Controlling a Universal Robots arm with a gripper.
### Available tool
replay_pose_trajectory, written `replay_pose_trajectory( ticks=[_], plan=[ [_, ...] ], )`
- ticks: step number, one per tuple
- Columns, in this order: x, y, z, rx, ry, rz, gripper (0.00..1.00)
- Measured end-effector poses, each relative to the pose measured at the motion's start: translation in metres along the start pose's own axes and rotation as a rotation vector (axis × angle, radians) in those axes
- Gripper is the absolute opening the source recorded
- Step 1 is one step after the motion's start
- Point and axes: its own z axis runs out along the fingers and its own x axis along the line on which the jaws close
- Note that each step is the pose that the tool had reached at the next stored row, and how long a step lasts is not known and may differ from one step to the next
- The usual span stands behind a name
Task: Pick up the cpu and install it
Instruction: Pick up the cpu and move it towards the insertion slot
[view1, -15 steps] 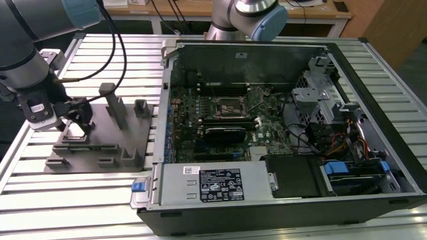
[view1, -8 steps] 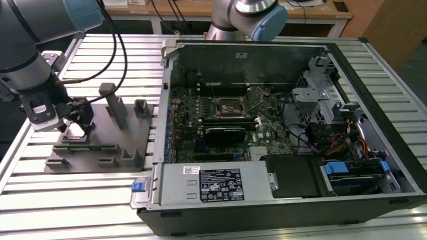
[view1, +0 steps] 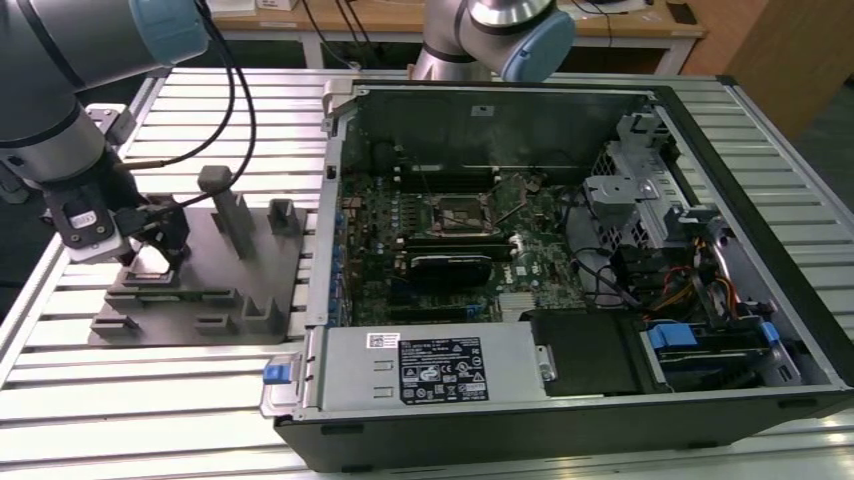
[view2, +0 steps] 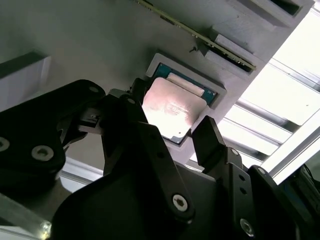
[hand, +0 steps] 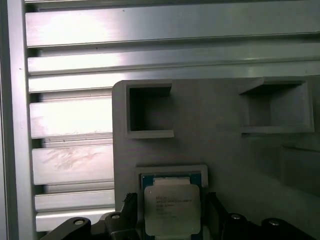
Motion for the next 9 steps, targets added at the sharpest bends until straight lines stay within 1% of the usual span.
replay_pose_trajectory(
  ticks=[3, 9],
  plan=[
    [0.0001, 0.0, 0.0017, -0.0001, 0.0001, -0.001, 0.65],
    [0.0001, 0.0, 0.0018, 0.0, 0.0002, -0.001, 0.65]
  ],
)
